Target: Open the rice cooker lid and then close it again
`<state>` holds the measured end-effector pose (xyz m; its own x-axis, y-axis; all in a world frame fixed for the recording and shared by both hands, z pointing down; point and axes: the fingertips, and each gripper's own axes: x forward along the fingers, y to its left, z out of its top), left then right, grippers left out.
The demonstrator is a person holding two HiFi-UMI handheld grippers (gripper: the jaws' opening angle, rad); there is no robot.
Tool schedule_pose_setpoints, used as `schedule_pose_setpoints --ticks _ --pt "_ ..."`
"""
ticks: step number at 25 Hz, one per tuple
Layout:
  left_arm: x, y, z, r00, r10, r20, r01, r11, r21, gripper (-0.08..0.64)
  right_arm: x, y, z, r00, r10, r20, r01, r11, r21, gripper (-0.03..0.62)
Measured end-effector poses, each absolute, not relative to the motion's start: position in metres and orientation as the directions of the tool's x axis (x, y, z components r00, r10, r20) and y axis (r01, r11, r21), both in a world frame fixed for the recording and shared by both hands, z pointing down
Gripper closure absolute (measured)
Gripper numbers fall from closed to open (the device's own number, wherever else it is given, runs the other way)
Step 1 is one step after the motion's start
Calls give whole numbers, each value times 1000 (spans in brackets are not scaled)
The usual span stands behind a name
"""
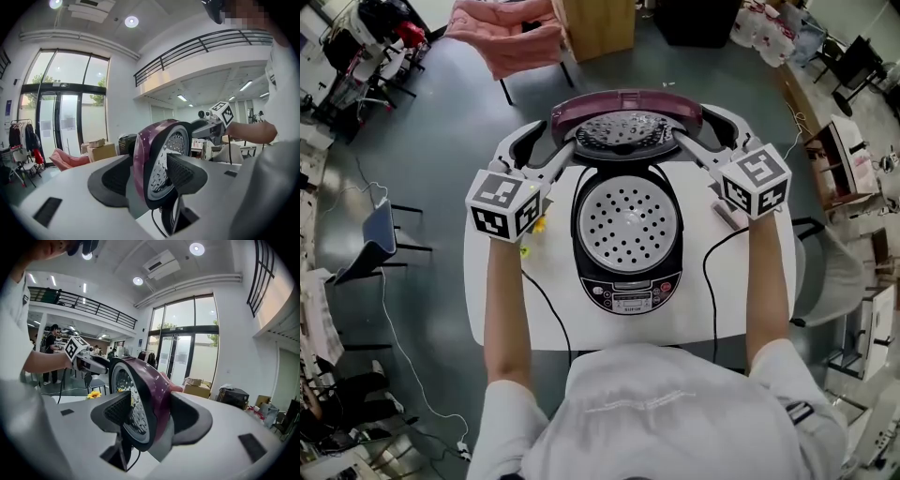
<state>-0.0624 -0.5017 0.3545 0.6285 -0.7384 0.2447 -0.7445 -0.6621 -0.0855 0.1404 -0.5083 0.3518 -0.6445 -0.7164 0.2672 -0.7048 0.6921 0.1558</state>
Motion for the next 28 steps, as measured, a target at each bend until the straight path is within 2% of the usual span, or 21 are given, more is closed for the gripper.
schedule_pose_setpoints --ticks 18,28 --pt "-49 -503 341 695 -688 207 -697 -716 -37 293 127 -511 353 -666 -694 273 -678 716 164 298" --pt "-47 -473 342 693 -682 235 -693 -719 -43 275 127 -480 354 -708 -656 264 -647 751 133 293"
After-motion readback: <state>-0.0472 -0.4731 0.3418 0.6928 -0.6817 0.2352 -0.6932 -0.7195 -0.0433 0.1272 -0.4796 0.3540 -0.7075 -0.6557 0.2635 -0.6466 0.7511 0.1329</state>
